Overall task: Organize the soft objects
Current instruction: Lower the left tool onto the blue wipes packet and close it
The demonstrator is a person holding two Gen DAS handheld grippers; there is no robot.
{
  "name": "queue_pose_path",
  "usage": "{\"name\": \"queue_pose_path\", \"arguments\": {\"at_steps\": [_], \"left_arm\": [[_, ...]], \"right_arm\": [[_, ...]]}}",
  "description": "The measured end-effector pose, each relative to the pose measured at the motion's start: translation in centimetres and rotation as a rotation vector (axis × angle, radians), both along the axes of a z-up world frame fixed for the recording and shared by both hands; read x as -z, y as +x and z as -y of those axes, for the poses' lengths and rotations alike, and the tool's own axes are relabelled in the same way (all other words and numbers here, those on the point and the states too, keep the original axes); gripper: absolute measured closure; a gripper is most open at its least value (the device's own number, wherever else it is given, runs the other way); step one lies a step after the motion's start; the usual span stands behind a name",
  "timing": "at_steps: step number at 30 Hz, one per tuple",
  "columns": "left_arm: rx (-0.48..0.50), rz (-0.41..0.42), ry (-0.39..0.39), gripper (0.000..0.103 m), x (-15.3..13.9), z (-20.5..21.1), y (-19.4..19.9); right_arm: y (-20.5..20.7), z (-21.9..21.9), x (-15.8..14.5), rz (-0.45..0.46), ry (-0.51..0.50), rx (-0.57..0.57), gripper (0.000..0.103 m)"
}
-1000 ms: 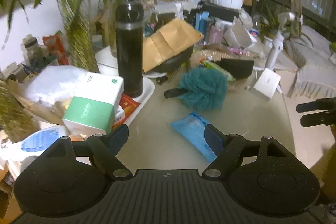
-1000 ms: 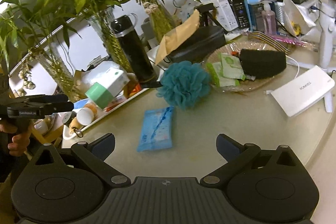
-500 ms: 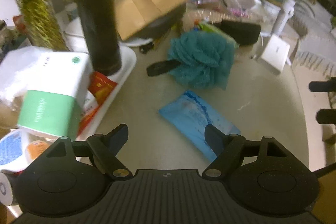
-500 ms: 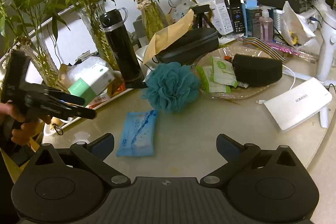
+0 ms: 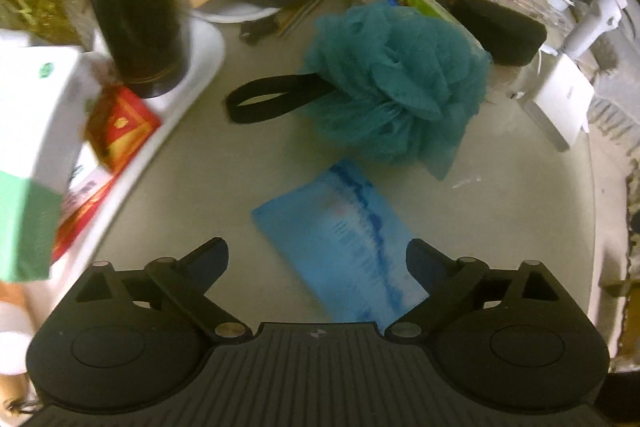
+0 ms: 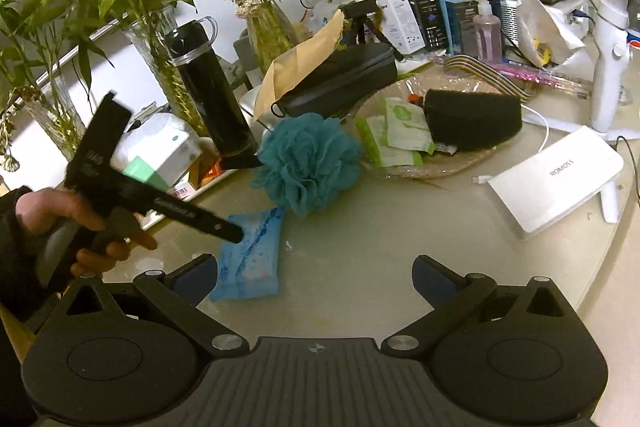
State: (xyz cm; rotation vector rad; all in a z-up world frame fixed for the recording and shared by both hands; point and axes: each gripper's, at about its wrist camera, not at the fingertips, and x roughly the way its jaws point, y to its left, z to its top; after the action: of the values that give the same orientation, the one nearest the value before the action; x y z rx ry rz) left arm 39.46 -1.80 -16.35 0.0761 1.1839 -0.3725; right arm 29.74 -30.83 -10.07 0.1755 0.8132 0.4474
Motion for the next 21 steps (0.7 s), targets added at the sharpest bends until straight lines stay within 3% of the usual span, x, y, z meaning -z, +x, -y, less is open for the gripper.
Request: {"name": "queue_pose_path", "arguments": {"at_steps": [3,12,16,21], "left_arm": [[0.000,-0.007,-0.004,0.005,0.5,1.2,0.6],[-0.013,0.008,0.092,0.005,2.5,4.2,1.5],[0.039,0.025,0.154,0.005,3.1,4.9,0.8],[0.066,0.017,0.156,0.010,2.9,4.5,-0.4]], "right_arm": [[-0.1,-0.3,0.0,0.007,-0.014,-0.011,0.000],[-0.2,-0.2,-0.2,0.020,-0.015,-0.010,0.000],[-0.1,-0.2,-0.1,0.019,-0.017,0.002,0.000],[-0.1,-0.2,-0.2,0.023,-0.017,0.015,0.000]]}}
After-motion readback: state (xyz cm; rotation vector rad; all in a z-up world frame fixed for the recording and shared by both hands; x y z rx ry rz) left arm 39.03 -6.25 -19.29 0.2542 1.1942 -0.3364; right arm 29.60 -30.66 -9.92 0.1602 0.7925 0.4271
